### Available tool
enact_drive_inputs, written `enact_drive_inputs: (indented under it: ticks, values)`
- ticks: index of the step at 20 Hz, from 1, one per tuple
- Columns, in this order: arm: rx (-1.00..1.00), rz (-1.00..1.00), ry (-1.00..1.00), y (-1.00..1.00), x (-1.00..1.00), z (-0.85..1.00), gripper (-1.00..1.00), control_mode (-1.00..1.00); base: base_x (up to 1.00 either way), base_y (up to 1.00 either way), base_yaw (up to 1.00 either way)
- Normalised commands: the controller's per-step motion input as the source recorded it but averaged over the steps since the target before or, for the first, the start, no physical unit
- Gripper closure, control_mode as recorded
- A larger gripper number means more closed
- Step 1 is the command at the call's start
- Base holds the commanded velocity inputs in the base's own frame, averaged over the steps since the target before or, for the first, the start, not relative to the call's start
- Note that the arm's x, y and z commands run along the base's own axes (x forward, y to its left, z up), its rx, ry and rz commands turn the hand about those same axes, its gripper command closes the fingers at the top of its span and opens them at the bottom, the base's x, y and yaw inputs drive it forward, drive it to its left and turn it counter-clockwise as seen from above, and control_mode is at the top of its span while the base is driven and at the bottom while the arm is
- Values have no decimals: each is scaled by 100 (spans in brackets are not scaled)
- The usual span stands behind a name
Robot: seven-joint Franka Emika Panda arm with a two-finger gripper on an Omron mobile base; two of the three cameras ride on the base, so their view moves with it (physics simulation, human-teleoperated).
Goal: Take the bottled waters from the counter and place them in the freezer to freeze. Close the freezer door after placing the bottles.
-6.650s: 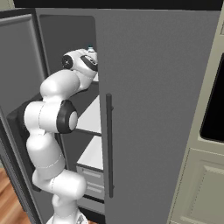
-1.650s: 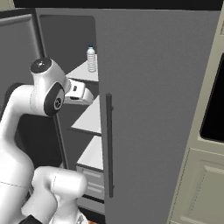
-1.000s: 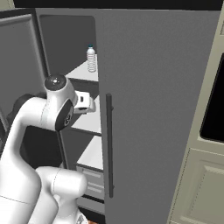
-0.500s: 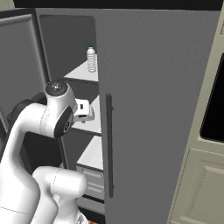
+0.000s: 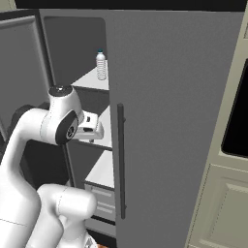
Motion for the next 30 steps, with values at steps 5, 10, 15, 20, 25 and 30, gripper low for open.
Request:
enact_drive_inputs:
  ticks: [5,10,15,20,25,30]
  values:
    - [-3,-20,19,0,-6,-5,-100,-100,0,0,0]
    - [-7,-14,4,0,-2,-18,-100,-100,0,0,0]
    - [-8,-9,0,0,0,-23,-100,-100,0,0,0]
    - [-1,0,-3,0,0,-19,-100,-100,0,0,0]
    - [0,3,-1,0,0,-18,-100,-100,0,0,0]
    - [0,5,0,0,0,-16,-100,-100,0,0,0]
